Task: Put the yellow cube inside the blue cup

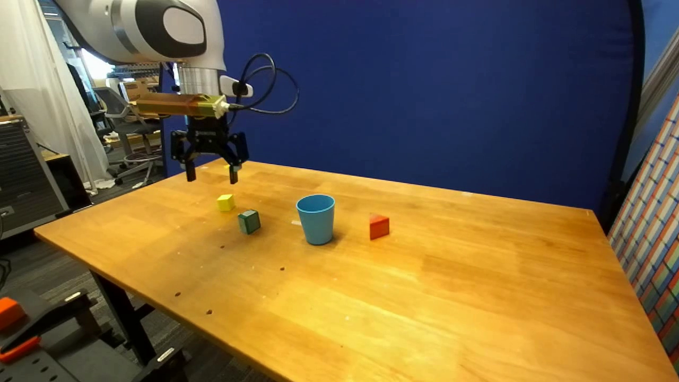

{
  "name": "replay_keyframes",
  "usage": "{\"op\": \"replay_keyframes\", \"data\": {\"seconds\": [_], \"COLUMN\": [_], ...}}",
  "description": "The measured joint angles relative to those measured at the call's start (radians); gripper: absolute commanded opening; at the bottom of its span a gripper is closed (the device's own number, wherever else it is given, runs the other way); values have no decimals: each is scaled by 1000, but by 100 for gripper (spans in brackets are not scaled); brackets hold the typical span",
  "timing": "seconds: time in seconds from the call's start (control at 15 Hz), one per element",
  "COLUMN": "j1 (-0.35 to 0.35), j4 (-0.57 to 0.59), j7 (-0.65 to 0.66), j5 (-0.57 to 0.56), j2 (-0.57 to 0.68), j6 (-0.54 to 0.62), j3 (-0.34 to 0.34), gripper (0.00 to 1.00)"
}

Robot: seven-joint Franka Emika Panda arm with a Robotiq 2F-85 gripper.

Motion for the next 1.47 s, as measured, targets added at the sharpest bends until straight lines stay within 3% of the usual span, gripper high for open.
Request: {"op": "replay_keyframes", "data": {"seconds": [0.87, 1.33, 1.47], "j1": [-6, 1, 8], "j4": [309, 431, 453], "j7": [-106, -117, -117], "j5": [9, -33, -55], "j2": [395, 501, 512], "j6": [0, -34, -44], "j3": [99, 115, 115], "gripper": [100, 100, 74]}}
